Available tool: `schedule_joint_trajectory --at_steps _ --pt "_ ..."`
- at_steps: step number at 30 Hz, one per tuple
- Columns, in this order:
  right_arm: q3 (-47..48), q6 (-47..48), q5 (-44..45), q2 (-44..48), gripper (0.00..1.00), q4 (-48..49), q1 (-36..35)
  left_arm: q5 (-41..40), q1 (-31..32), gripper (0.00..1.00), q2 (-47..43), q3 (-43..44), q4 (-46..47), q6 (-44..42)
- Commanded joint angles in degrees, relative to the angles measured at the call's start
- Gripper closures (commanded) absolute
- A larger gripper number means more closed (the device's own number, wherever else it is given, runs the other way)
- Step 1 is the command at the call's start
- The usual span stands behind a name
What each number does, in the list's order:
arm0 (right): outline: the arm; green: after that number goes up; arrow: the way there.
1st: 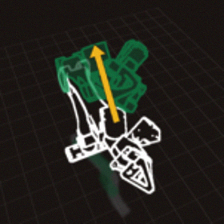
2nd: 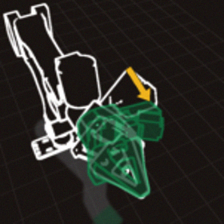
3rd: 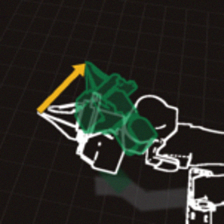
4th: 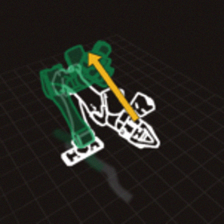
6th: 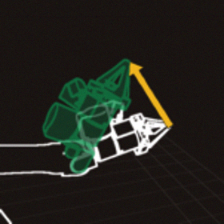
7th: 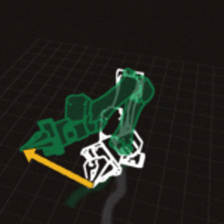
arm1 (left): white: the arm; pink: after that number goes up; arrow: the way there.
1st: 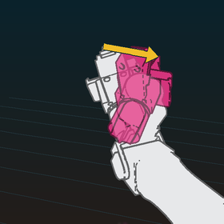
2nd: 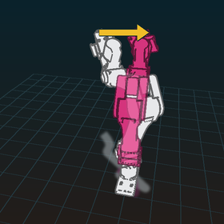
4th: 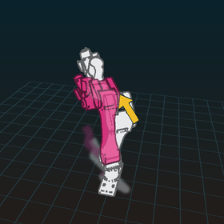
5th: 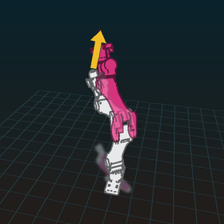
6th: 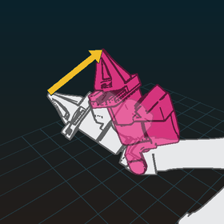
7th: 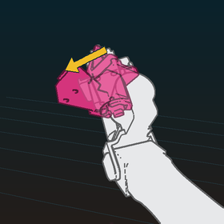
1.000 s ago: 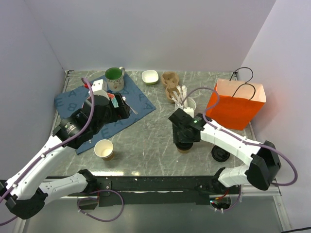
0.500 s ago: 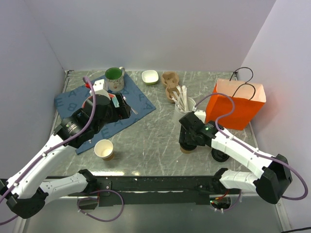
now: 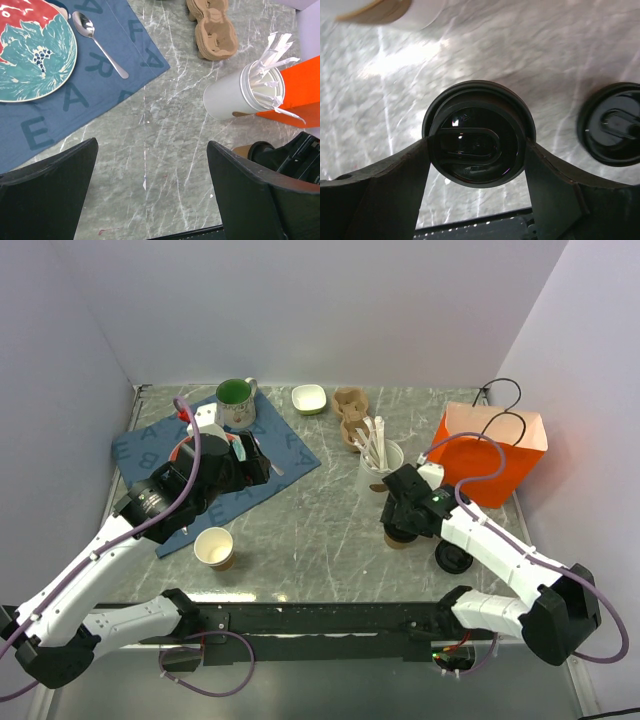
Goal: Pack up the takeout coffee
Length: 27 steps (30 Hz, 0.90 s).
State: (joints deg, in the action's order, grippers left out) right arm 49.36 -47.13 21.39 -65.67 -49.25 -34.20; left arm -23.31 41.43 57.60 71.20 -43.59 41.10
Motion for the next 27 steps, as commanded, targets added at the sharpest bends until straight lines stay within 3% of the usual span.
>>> schedule_joint_trajectory --at_steps 1,5,8,17,23,27 --pt "-1.55 0.99 4.28 0.37 0.21 -4.97 2.73 0.11 -0.21 0.03 -0.30 1.05 1.32 -0.67" --pt "0.99 2.13 3.14 1.24 0.07 -5.15 2.82 -0.07 -0.21 0.03 -0.30 1.75 1.14 -1.02" --pt "4.77 4.06 1.82 2.82 0.05 -5.67 2.82 0.02 -0.21 0.03 -0.30 2.19 1.32 -1.37" --pt "20.67 10.74 0.15 3.45 0.06 -10.51 2.82 0.02 -0.21 0.03 -1.18 2.10 2.02 -1.64" --pt "36.31 21.89 6.82 -1.73 0.07 -10.69 4.31 -0.07 -0.21 0.03 -2.41 2.01 2.02 -1.99" --pt "44.74 31.02 7.53 -7.01 0.08 -9.28 9.14 1.33 -0.21 0.03 -3.46 1.49 1.68 -1.64"
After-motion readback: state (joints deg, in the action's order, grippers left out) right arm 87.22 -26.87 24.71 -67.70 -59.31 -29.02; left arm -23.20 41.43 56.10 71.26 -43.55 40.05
